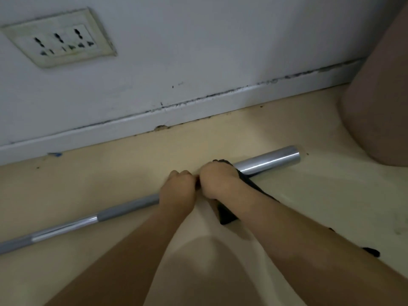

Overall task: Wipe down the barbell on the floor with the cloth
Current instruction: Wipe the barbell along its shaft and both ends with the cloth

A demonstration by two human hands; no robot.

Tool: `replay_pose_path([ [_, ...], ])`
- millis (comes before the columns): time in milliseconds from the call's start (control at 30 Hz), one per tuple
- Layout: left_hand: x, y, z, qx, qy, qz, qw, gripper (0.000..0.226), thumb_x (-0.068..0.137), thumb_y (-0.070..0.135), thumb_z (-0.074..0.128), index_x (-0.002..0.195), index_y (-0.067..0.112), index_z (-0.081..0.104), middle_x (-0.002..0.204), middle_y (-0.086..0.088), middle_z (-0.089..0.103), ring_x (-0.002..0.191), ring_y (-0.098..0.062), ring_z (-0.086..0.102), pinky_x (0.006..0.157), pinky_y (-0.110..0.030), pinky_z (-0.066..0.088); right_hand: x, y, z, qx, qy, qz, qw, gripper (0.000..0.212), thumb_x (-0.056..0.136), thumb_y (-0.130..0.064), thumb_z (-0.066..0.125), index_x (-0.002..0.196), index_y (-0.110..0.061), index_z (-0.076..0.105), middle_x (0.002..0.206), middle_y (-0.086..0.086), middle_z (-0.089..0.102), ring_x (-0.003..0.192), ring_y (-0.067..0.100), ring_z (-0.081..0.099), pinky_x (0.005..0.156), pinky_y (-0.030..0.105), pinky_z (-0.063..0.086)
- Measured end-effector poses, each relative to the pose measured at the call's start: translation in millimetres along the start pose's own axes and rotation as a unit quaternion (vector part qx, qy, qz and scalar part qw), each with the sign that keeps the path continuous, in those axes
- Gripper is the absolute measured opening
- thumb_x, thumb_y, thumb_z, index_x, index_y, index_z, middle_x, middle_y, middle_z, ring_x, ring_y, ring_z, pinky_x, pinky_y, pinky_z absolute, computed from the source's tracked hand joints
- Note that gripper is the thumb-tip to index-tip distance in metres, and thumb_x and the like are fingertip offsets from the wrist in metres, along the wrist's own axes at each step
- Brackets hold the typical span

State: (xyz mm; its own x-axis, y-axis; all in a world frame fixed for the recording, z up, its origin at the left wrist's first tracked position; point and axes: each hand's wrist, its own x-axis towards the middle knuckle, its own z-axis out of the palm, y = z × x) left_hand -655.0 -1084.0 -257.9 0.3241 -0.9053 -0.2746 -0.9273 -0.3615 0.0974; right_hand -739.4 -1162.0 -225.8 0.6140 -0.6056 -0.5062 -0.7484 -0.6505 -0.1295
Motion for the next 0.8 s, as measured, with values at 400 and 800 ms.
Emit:
replay_pose_path([
  [400, -13, 7, -1, 0.002, 0.006, 0.010, 1.000, 0.037, 0.083, 0.004, 0.043, 0.112, 0.024, 0.054, 0.105, -0.001, 0.058, 0.100, -0.025, 0.044, 0.071, -0.029, 0.035, -65, 28, 74, -0.020, 0.100, -0.046, 0.994, 0.061, 0.066, -0.014, 0.079, 0.123, -0.005, 0.058, 0.097, 0.014, 0.070, 0.050, 0.022, 0.062, 0.033, 0.022, 0.020],
  [800, -7, -3, 7, -0.016, -0.017, 0.025, 0.999, 0.044, 0.084, 0.004, 0.045, 0.122, 0.026, 0.050, 0.108, 0.000, 0.058, 0.100, -0.024, 0.044, 0.082, -0.035, 0.044, -54, 54, 52, 0.025, 0.172, -0.092, 0.980, 0.071, 0.085, -0.013, 0.058, 0.147, -0.022, 0.025, 0.159, -0.003, 0.010, 0.076, 0.025, 0.064, 0.051, 0.033, 0.045],
])
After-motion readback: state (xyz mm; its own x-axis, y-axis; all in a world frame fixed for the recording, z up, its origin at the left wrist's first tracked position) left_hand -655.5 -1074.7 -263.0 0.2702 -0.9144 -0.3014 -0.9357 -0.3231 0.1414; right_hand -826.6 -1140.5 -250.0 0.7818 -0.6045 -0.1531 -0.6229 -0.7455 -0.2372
